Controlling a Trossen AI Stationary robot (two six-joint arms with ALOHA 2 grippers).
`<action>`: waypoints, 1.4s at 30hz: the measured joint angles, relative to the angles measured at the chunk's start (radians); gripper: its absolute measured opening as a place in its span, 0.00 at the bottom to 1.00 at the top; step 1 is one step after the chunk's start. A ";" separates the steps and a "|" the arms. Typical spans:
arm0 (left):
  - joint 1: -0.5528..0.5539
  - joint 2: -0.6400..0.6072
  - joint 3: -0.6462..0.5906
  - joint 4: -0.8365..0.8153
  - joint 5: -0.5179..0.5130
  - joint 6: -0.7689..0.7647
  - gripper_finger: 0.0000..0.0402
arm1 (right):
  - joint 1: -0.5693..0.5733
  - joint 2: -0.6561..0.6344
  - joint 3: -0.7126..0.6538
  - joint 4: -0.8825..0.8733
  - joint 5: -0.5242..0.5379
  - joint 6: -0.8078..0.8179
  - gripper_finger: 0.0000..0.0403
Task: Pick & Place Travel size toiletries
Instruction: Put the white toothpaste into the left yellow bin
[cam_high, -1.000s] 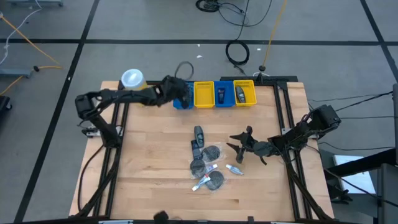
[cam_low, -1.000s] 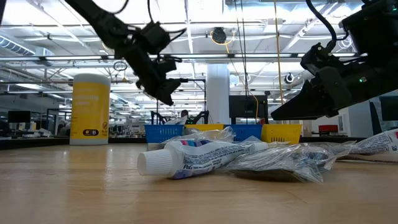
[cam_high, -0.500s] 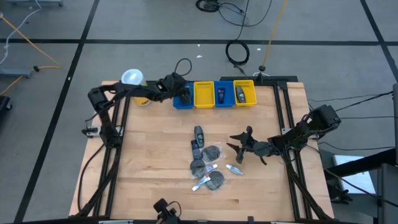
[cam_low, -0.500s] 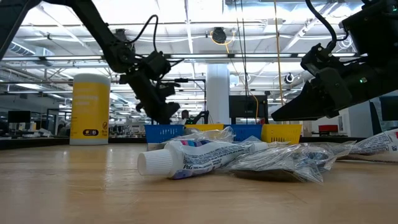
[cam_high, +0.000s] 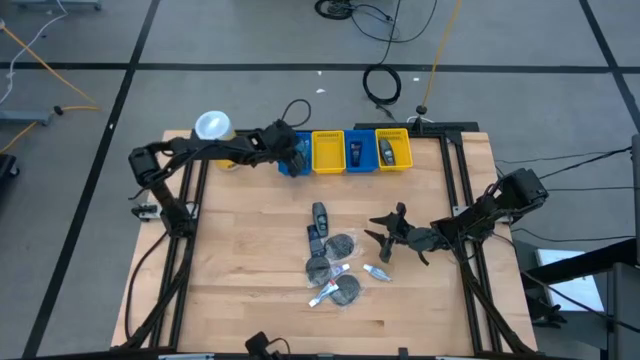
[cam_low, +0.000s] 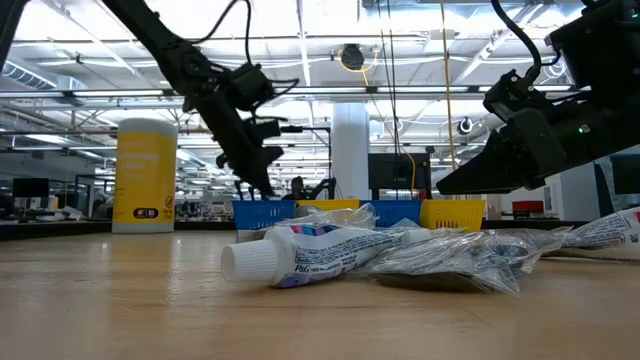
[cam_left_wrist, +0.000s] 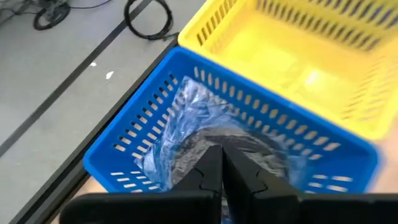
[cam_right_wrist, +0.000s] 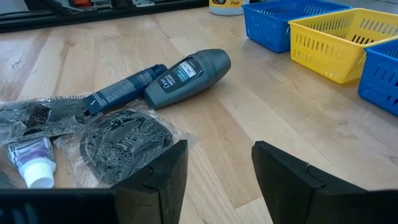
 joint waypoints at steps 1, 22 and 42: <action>0.000 -0.013 0.000 -0.002 0.000 -0.008 0.03 | 0.000 0.000 0.000 0.000 0.000 0.003 0.42; -0.040 0.037 -0.001 0.024 0.038 -0.058 0.00 | 0.000 0.000 0.000 -0.007 -0.003 0.006 0.42; -0.749 -0.129 -0.159 0.113 -0.240 -0.178 0.03 | -0.003 0.000 0.000 0.029 -0.080 0.106 0.42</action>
